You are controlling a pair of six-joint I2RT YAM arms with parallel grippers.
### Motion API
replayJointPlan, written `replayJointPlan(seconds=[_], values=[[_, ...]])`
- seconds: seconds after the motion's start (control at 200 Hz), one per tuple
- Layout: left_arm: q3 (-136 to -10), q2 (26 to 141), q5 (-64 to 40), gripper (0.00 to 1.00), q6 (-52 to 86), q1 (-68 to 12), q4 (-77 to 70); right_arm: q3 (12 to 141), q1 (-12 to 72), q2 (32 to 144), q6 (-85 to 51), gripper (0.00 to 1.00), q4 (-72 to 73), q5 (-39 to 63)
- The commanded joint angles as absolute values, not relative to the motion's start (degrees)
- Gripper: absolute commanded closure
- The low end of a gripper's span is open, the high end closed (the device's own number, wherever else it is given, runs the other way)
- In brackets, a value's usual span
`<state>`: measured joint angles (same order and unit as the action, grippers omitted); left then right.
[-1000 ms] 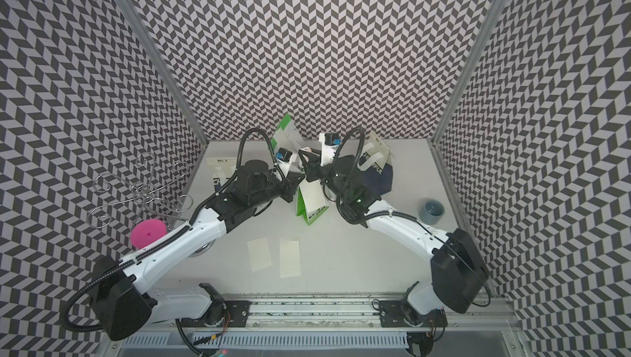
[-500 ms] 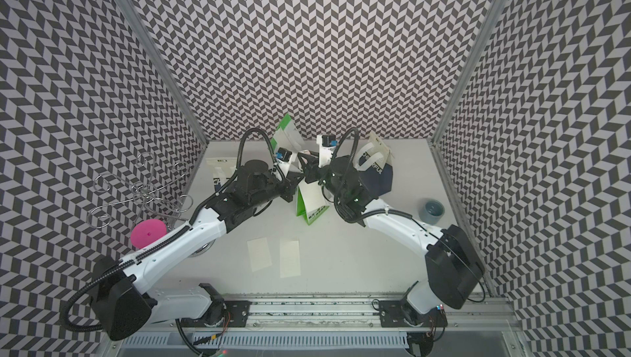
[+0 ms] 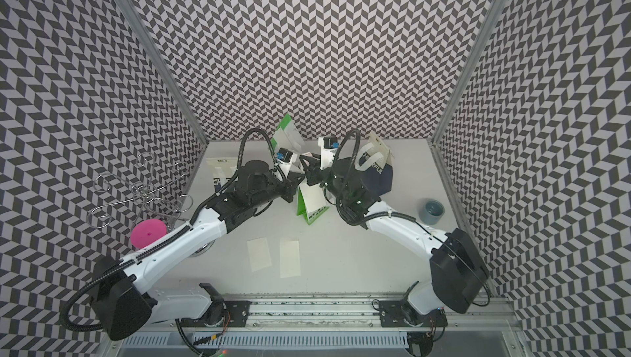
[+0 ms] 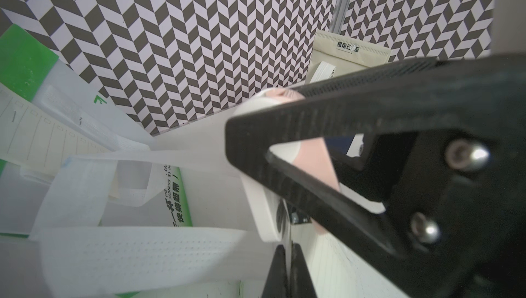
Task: Staple the receipts to the bags
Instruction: Place the stapler in the takeout bag.
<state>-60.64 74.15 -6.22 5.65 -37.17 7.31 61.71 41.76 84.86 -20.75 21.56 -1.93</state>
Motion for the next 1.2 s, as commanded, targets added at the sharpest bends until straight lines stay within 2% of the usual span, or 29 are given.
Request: replayJointPlan(seconds=[0.0, 0.616, 1.192], values=[[-60.1, 75.3, -6.1, 1.0, 5.7, -37.4, 9.3, 61.1, 42.6, 83.2, -20.2, 0.95, 22.1, -3.7], [-58.4, 74.4, -7.7, 1.0, 4.0, -37.1, 6.4, 59.3, 45.2, 82.2, -21.4, 0.92, 14.2, -9.2], [-56.4, 72.9, -10.9, 1.0, 2.0, -37.1, 3.0, 58.0, 46.6, 81.9, -20.6, 0.76, 8.8, -9.0]])
